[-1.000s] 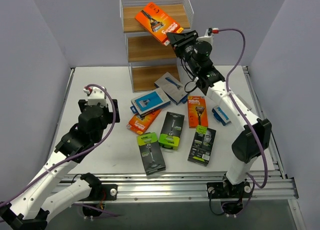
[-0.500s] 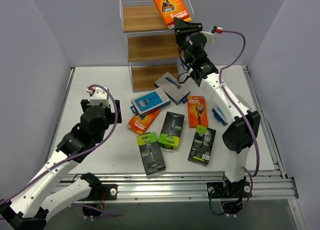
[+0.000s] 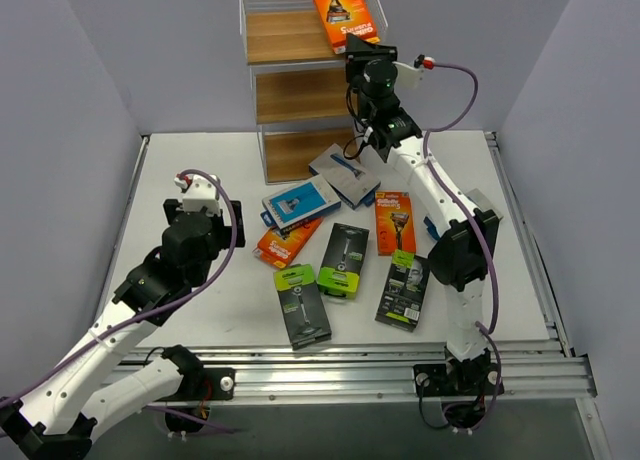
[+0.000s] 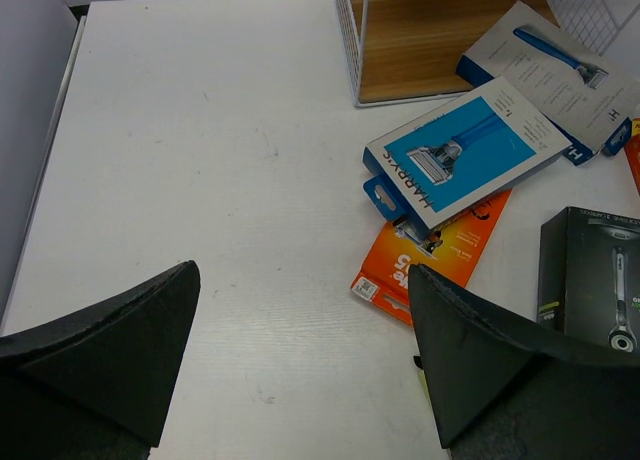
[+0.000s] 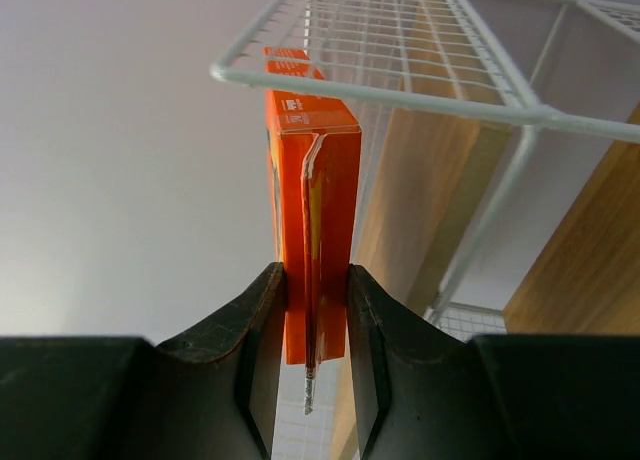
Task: Place and organize the shaving razors onto the shelf
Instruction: Place the shaving razor onto shelf
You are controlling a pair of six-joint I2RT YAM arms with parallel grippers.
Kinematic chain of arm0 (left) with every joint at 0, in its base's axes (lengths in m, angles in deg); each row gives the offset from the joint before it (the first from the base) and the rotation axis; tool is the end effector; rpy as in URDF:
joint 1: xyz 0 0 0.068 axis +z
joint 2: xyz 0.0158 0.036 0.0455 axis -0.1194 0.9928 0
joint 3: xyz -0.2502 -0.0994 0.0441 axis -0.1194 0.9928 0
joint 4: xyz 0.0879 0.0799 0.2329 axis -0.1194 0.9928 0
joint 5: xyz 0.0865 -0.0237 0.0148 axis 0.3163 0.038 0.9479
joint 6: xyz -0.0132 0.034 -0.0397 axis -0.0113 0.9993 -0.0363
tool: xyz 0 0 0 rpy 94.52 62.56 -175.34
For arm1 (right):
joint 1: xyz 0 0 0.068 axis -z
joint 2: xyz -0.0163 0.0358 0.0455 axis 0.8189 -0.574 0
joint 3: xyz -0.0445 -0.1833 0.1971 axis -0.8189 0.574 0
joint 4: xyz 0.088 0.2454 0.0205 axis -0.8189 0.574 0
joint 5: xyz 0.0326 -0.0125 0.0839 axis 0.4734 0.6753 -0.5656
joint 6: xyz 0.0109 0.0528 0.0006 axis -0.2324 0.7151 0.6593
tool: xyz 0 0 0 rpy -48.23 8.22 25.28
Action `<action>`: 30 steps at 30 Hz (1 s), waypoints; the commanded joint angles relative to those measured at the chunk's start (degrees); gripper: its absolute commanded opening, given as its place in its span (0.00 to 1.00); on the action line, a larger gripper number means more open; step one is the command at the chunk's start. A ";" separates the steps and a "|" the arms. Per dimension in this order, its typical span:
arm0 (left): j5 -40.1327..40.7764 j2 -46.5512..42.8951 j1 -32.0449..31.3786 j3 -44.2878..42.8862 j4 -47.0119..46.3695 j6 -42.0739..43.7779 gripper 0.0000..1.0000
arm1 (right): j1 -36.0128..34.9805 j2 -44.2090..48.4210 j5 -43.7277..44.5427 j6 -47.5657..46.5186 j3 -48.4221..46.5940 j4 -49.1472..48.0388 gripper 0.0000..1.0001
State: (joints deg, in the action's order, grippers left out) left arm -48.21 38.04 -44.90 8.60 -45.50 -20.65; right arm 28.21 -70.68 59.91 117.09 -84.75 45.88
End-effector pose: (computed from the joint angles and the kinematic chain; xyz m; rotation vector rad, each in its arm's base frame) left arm 0.1505 -0.0917 0.3633 0.0176 1.8499 -0.0148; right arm 0.4389 0.2058 0.4685 0.9033 0.9499 1.3788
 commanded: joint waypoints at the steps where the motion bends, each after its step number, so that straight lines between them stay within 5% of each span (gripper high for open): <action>1: -0.09 -0.29 -0.54 -0.17 -2.40 -0.21 0.94 | -0.13 0.06 2.69 1.69 -3.15 -2.83 0.23; 3: -0.18 -0.20 -0.63 -0.08 -2.40 -0.21 0.94 | -0.04 0.06 1.98 0.89 -2.98 -2.84 0.44; 6: -0.44 -0.20 -0.63 -0.17 -2.40 -0.21 0.94 | -0.13 1.11 0.84 -0.07 -1.58 -3.36 0.59; 30: -0.88 -0.02 -0.72 -0.70 -1.78 0.41 0.94 | 5.14 5.42 -20.42 -6.58 -2.27 9.47 0.58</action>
State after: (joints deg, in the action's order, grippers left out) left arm -48.84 38.11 -45.38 8.62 -45.47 -20.54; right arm 32.69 -67.93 43.82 111.45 -85.01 56.37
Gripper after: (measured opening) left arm 0.941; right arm 0.590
